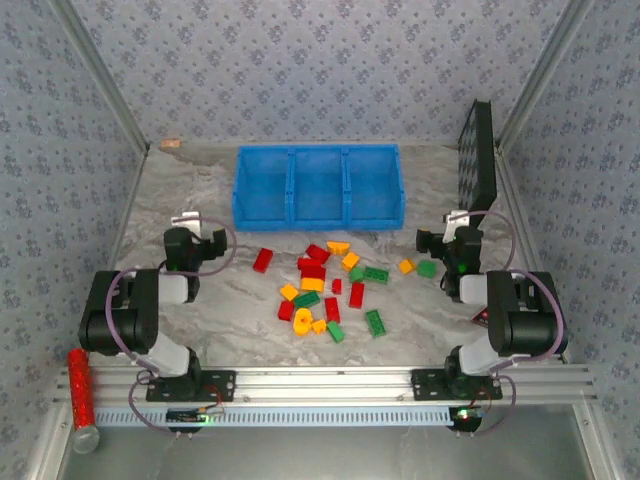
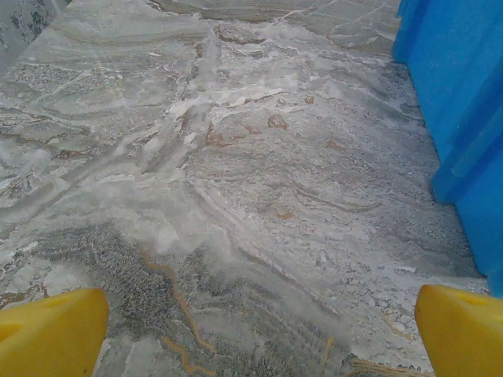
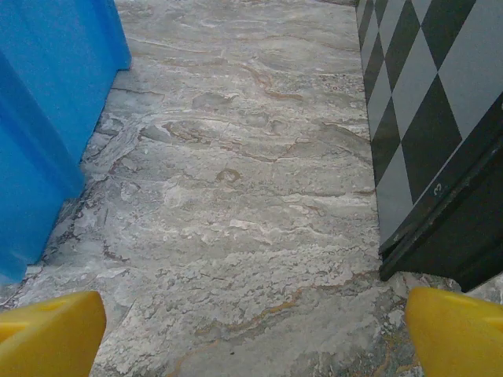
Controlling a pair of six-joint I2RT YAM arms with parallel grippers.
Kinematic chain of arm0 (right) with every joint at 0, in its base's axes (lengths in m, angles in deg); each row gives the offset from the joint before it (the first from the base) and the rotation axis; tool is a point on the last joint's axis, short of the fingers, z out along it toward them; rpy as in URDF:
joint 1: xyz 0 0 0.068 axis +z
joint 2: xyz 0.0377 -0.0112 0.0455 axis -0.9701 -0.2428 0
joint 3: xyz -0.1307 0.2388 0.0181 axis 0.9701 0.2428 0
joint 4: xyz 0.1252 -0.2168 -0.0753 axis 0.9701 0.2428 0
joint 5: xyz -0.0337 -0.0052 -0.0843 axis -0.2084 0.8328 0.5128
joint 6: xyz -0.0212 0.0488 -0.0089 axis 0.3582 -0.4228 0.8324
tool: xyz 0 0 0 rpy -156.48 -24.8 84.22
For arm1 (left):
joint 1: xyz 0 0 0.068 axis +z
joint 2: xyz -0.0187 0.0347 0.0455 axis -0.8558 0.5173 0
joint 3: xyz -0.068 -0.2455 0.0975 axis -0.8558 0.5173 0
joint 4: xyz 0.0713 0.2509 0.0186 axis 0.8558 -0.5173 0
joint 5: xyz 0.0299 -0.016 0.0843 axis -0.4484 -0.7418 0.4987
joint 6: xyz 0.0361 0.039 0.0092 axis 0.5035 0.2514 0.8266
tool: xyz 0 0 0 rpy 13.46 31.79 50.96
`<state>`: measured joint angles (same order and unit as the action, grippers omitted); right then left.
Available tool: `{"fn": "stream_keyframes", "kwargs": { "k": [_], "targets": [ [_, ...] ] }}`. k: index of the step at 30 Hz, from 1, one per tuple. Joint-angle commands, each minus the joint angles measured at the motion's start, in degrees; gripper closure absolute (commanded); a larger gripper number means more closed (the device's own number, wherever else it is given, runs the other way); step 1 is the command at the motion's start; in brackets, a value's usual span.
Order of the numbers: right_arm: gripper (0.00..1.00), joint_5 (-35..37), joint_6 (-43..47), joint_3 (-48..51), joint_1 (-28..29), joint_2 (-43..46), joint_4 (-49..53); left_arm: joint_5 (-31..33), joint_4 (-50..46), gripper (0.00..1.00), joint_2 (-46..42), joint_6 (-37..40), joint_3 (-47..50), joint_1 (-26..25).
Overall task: Sort the legos into containers by color
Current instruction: Pick up the lego from the middle-right of the table.
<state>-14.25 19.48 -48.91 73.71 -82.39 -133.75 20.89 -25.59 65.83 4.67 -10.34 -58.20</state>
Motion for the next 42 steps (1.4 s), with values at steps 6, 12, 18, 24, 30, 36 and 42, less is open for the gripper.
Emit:
{"fn": "stream_keyframes", "kwargs": {
  "k": [6, 12, 18, 24, 30, 36, 42],
  "targets": [
    [0.0, -0.5, 0.9, -1.2, -0.1, -0.8, -1.3, -1.3, 2.3, 0.0, 0.4, 1.1, -1.3, 0.2],
    [0.0, -0.6, 0.8, -1.2, -0.2, -0.8, -1.3, -1.3, 2.3, 0.0, 0.4, 1.0, -1.3, 0.2],
    [0.0, -0.6, 0.8, -1.2, -0.2, -0.8, -1.4, -1.3, 2.3, 0.0, 0.4, 1.0, -1.3, 0.2],
    [0.0, -0.6, 0.8, -1.2, -0.2, -0.8, -1.3, -1.3, 2.3, 0.0, 0.4, 1.0, -1.3, 0.3],
    [0.0, -0.6, 0.8, -1.2, -0.2, -0.8, -1.3, -1.4, 2.2, 0.0, 0.4, 0.9, -1.4, 0.3],
    [0.0, -1.1, 0.6, -1.2, -0.5, -0.8, -1.2, -2.7, 2.2, 0.0, 0.4, 0.5, -1.4, 0.9],
    [0.0, -1.7, 0.5, -1.3, -0.8, -0.8, -1.1, -2.9, 2.1, 0.0, 0.5, 0.4, -1.5, 1.1]
  ]
}}
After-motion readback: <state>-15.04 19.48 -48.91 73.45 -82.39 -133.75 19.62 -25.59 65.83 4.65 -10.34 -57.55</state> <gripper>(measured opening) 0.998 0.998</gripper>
